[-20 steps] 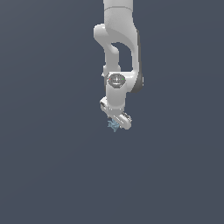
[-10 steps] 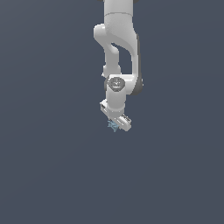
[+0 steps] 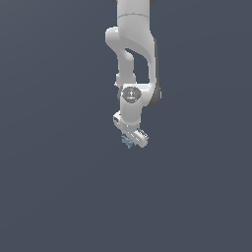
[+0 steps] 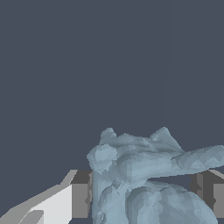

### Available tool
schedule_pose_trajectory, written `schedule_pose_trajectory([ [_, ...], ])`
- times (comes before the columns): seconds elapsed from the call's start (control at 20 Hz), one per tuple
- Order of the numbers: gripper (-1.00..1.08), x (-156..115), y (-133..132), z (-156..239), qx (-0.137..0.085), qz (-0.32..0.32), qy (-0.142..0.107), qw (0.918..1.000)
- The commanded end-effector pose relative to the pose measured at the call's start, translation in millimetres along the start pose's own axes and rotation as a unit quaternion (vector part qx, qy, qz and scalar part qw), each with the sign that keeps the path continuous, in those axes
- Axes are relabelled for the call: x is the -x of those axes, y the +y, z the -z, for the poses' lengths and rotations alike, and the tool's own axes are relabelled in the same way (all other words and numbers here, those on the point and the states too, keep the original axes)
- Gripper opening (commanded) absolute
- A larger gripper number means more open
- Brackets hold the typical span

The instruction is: Pick up the object and move it to a goal position.

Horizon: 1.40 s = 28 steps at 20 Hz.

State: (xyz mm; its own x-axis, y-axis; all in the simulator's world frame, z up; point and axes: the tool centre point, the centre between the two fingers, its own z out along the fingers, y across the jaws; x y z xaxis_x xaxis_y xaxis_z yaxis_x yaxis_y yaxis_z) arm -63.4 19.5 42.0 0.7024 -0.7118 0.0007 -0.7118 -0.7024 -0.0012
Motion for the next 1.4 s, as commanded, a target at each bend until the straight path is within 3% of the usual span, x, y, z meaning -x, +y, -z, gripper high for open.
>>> schedule_pose_trajectory([
  [0.0, -1.00, 4, -2, 1, 0.000, 0.000, 0.000, 1.0000],
  [0.4, -1.00, 42, -25, 15, 0.000, 0.000, 0.000, 1.0000],
  [1.0, -1.00, 139, -86, 52, 0.000, 0.000, 0.000, 1.0000],
  [1.35, -1.00, 168, -106, 63, 0.001, 0.000, 0.000, 1.0000],
])
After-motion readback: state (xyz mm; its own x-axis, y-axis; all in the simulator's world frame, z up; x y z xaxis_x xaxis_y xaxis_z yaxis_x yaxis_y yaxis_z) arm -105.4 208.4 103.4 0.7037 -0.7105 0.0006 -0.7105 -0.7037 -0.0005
